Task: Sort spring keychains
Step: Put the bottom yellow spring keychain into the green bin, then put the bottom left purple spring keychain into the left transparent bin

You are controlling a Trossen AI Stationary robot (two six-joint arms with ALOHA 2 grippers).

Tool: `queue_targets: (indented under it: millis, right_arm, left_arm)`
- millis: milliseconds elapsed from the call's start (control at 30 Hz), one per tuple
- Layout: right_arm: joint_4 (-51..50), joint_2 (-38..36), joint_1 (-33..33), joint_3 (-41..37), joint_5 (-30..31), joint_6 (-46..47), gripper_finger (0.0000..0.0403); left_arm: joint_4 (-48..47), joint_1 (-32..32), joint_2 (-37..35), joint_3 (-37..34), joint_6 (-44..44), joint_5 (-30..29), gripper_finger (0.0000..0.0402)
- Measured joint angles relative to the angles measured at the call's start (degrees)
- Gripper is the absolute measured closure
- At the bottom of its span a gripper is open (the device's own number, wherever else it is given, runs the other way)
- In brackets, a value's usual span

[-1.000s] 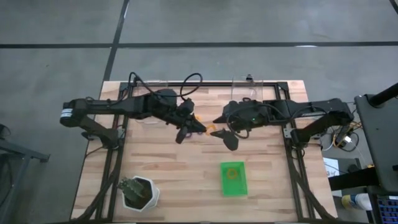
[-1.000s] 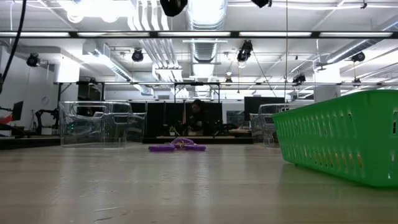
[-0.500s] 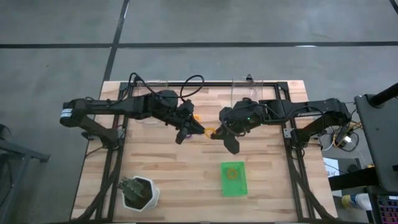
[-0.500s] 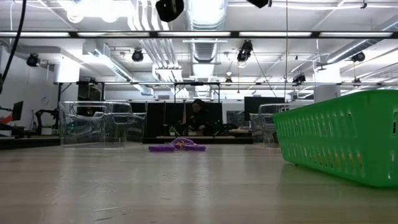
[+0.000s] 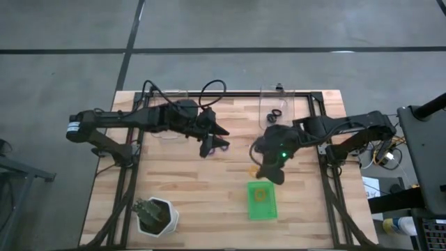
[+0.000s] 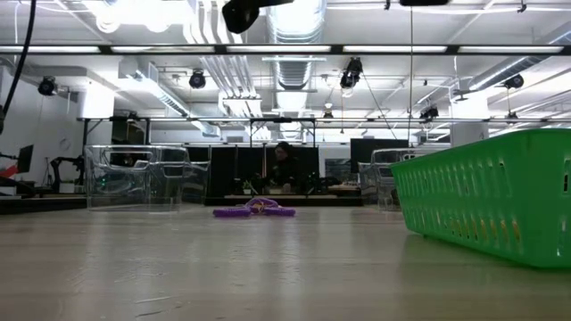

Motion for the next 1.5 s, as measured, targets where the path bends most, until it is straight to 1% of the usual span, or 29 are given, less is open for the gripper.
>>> queue_targets:
  millis: [133, 233, 300, 467, 600, 700, 767, 833, 900, 1000, 1100, 1200, 1367, 1500]
  right_arm:
    - [-7.9, 1.7, 2.1, 0.0, -3.1, 2.6, 0.0383]
    - [-12.9, 4.1, 3.2, -0.1, -5.5, 2.5, 0.0383]
    - [-14.4, 6.2, 3.5, -0.4, -5.6, 1.4, 0.0383]
    - [-14.4, 14.0, 3.7, -0.6, -6.0, -4.1, 0.0383]
    - [-16.0, 20.7, 3.7, -0.7, -10.4, -10.1, 0.0383]
    - [-15.9, 24.6, 3.7, -0.7, -11.8, -14.7, 0.0383]
    - [-15.9, 26.9, 3.7, -0.7, -14.2, -16.8, 0.0383]
    - [-15.7, 29.3, 3.6, -0.7, -15.1, -19.0, 0.0382]
    - [-15.9, 31.5, 3.5, -0.7, -16.1, -21.3, 0.0374]
    - [-15.7, 34.2, 3.5, -0.6, -18.4, -21.9, 0.0356]
    - [-14.7, 34.6, 3.5, -0.5, -20.4, -22.3, 0.0329]
    - [-14.0, 33.3, 3.4, -0.3, -20.6, -21.6, 0.0295]
    - [-14.4, 28.1, 2.8, 0.3, -20.5, -18.3, 0.0241]
    - [-13.9, 22.3, 1.9, 0.7, -18.8, -14.5, 0.0217]
  left_arm:
    - [-0.1, 0.5, -0.1, 0.0, 0.0, 0.0, 0.0182]
    - [-0.2, 0.9, -0.1, 0.0, 0.0, 0.1, 0.0181]
    - [-0.3, 1.2, -0.1, 0.0, 0.2, 0.1, 0.0181]
    - [-0.7, 1.7, -0.2, 0.1, 0.8, 0.1, 0.0181]
    - [-0.8, 2.1, -0.2, 0.1, 1.3, 0.1, 0.0181]
    - [-1.1, 2.6, -0.2, 0.1, 1.3, 0.1, 0.0181]
    - [-1.1, 2.8, -0.2, 0.1, 1.3, 0.1, 0.0181]
    - [-1.1, 3.0, -0.2, 0.1, 1.3, 0.1, 0.0181]
    - [-1.1, 3.1, -0.2, 0.1, 1.2, 0.1, 0.0181]
    - [-1.5, 3.2, -0.3, 0.1, 1.0, 0.1, 0.0181]
    - [-2.3, 3.3, -0.4, 0.1, 1.0, 0.1, 0.0181]
    - [-2.6, 3.3, -0.6, 0.1, 1.1, 0.1, 0.0181]
    - [-2.9, 3.7, -0.9, 0.1, 1.0, 0.1, 0.0181]
    - [-3.9, 4.4, -0.9, 0.1, 0.7, 0.1, 0.0181]
